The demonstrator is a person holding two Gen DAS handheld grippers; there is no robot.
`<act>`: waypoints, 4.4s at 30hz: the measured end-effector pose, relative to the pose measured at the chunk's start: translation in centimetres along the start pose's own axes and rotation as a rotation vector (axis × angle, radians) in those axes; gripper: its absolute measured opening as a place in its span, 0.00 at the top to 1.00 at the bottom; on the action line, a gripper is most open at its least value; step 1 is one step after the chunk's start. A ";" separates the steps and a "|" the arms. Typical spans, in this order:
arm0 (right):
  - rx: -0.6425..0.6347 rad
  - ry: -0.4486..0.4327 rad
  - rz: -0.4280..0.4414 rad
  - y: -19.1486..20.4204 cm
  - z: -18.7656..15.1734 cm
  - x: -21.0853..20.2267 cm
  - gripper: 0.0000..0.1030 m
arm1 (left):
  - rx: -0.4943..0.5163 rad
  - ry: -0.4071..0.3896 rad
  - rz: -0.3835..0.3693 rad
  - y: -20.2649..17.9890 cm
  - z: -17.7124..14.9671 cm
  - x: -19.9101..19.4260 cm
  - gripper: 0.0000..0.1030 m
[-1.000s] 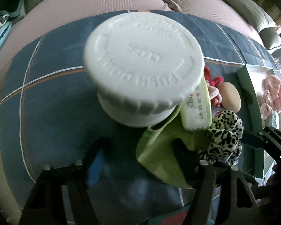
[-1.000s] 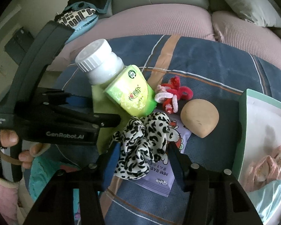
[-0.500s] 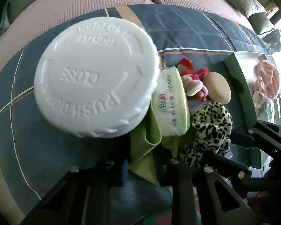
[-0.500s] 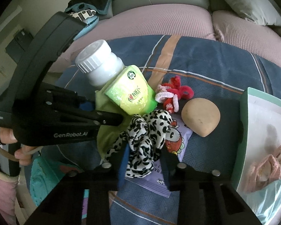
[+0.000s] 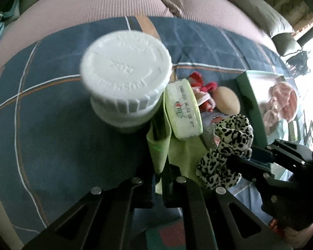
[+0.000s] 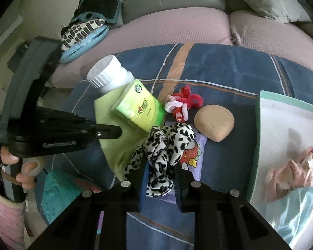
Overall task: Organize soft objects
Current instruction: 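Grasp the green cloth with the left gripper while the right gripper grasps the leopard scrunchie, then lift the green cloth and leopard scrunchie and carry them over the tray, then lower and open the left gripper on the green cloth while the right releases the scrunchie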
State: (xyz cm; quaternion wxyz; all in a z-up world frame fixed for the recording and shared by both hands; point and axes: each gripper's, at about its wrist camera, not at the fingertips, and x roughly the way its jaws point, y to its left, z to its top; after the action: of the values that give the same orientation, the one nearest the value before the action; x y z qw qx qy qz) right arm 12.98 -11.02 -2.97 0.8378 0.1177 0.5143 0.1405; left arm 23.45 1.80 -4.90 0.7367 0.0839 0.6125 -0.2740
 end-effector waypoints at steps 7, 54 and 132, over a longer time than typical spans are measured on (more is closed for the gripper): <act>0.013 -0.026 0.015 -0.1 -0.2 -1.6 0.79 | -0.067 -0.101 -0.050 -0.4 -2.8 -3.2 0.98; 0.285 -0.501 -0.214 -14.8 -2.9 -24.4 0.79 | -0.033 -0.667 -0.304 -14.1 -2.4 -20.7 0.98; 0.430 -0.039 -0.334 -23.3 -6.1 -12.9 0.76 | -0.100 -0.136 -0.157 -23.9 1.2 6.2 0.98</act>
State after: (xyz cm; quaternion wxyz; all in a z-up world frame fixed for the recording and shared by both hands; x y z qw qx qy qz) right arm 4.67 -37.07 -2.96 0.8149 0.2091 0.5285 -0.1140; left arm 13.00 -20.64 -5.40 0.7561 -0.0201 0.5787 -0.3050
